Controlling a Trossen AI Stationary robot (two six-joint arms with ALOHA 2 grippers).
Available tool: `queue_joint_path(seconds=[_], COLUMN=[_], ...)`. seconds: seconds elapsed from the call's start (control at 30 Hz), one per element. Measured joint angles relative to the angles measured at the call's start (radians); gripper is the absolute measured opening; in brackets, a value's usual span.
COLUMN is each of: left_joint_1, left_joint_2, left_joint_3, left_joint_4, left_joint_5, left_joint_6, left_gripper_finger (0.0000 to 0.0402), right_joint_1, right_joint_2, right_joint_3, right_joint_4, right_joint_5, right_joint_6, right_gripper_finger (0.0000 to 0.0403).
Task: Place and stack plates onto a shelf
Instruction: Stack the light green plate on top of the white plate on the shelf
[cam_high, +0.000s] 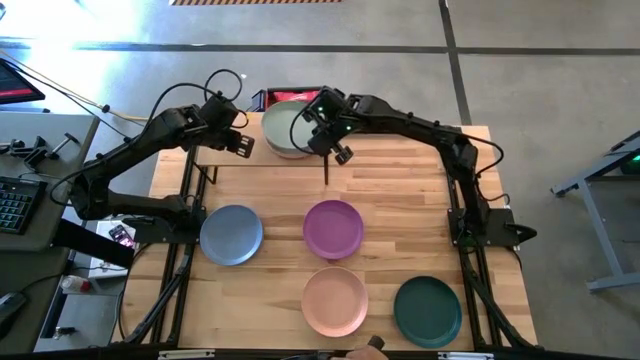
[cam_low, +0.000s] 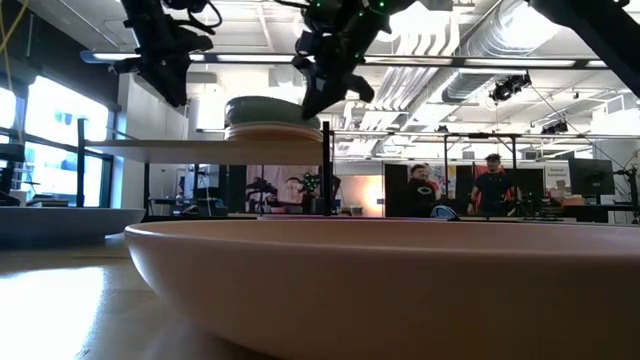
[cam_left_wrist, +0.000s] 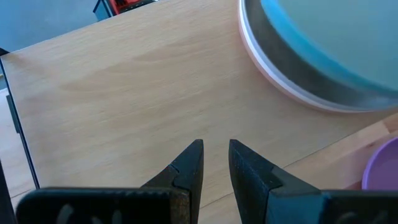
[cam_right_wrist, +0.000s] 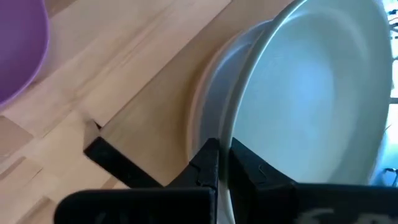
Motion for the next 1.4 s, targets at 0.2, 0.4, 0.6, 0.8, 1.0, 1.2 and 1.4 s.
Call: queue_joint_path(seconds=[0.2,0.4,0.6,0.8,1.0,1.2,1.4], left_joint_1=[0.000,0.001,0.001,0.001,0.001,0.001,0.001], left_joint_2=[0.000,0.000,0.000,0.000,0.000,0.000,0.000], left_joint_3=[0.000,0.000,0.000,0.000,0.000,0.000,0.000], left_joint_4=[0.000,0.000,0.000,0.000,0.000,0.000,0.000], left_joint_5=[-0.001,-0.002,0.002,0.002,0.002,0.010,0.033], left_joint_6=[0.000,0.001,0.002,0.003,0.003,0.003,0.003], left_gripper_finger=[0.0065,0.0065,0.0065,0.0065,0.0065,0.0065,0.0065], right_joint_1=[0.000,0.000,0.003,0.006,0.008,0.021,0.032], right_joint_2=[0.015,0.017,0.017,0.017,0.017,0.017,0.017], right_joint_3=[0.000,0.000,0.000,0.000,0.000,0.000,0.000], right_joint_4=[-0.013,0.004,0.004,0.005,0.006,0.006,0.014], right_joint_5=[0.044,0.056,0.090,0.115,0.116,0.118,0.115], right_joint_6=[-0.001,0.002,0.002,0.004,0.036,0.052,0.044], right_gripper_finger=[0.0000,0.0000,0.0000,0.0000,0.0007,0.0035,0.0050])
